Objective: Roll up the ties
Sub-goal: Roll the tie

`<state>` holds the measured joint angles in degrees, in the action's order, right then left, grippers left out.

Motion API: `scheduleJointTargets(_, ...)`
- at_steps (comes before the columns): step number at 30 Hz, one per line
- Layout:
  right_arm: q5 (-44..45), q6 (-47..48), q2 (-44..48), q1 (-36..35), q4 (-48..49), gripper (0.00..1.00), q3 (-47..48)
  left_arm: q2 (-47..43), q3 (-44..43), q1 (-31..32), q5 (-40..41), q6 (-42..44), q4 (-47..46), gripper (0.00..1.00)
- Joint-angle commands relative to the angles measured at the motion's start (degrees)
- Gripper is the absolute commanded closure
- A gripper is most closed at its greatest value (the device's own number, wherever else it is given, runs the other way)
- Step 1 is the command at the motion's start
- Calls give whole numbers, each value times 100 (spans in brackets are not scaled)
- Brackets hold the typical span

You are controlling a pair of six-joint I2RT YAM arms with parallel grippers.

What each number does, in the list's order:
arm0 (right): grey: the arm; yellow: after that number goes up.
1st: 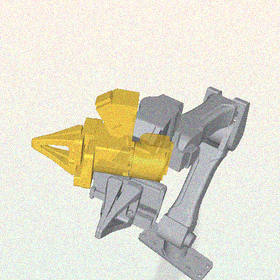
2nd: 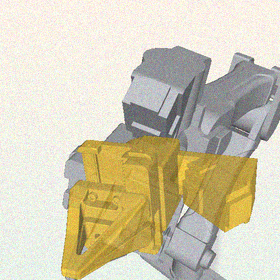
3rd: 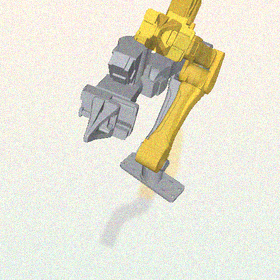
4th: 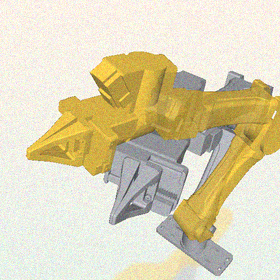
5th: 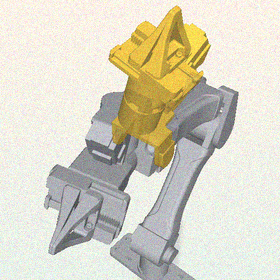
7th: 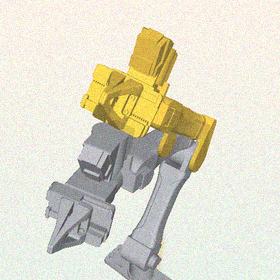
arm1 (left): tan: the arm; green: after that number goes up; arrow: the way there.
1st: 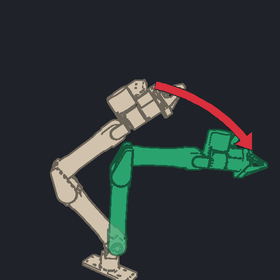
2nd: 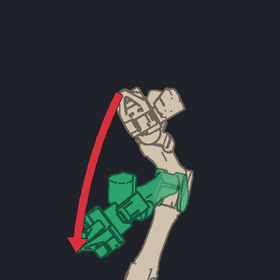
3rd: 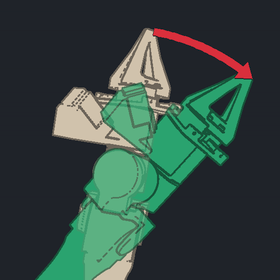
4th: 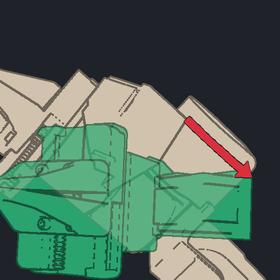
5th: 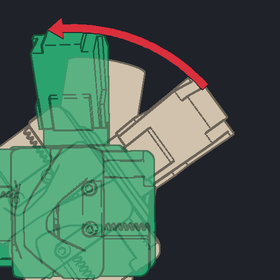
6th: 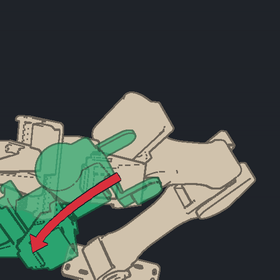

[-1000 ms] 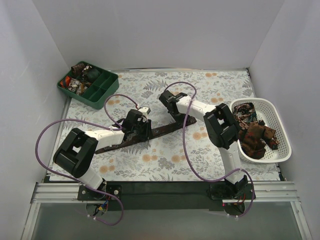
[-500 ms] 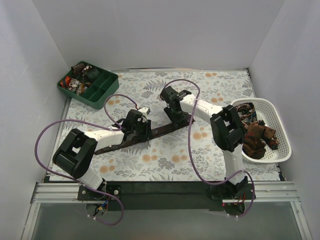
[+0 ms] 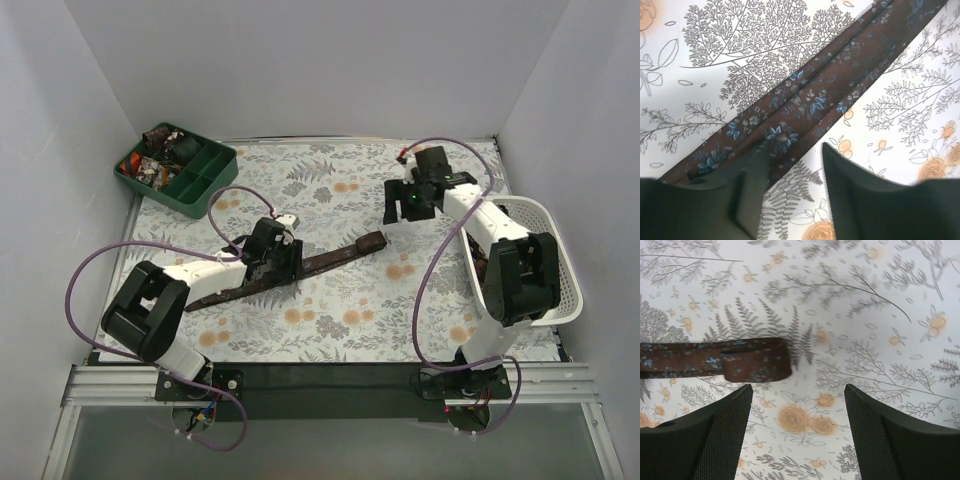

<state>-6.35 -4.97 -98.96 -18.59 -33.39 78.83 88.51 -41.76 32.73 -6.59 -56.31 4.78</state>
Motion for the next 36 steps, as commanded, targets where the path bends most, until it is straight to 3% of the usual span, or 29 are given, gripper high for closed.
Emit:
scheduleJointTargets(1, -1464, -302, 210, 610, 920, 32, -692, -474, -411, 5, 140, 50, 322, 54)
scheduleJointTargets(7, -2414, -610, 140, 953, 1923, 30, -1335, -519, -1167, 31, 27, 111, 498, 31)
scheduleJointTargets(10, -2459, -715, 183, 989, 1985, 30, -1431, -186, -1598, 277, -237, 997, 235, 21)
scheduleJointTargets(12, -2319, -759, 271, 998, 2003, 25, -1545, 208, -1878, 391, -508, 1689, 51, 16)
scheduleJointTargets(15, -1994, -935, 491, 1024, 1976, 19, -1686, 692, -2378, 505, -1151, 2333, -29, 14)
scheduleJointTargets(20, -1457, -1601, 1097, 1103, 1915, 11, -2195, 1633, -3127, 901, -1230, 3802, -38, 12)
scheduleJointTargets(28, -763, -2087, 2090, 1200, 1678, 4, -2767, 2583, -3892, 1051, -1530, 4295, -205, 11)
scheduleJointTargets(36, -1000, -2174, 2302, 1226, 1625, 2, -3048, 3277, -4358, 1095, -1679, 4383, -205, 12)
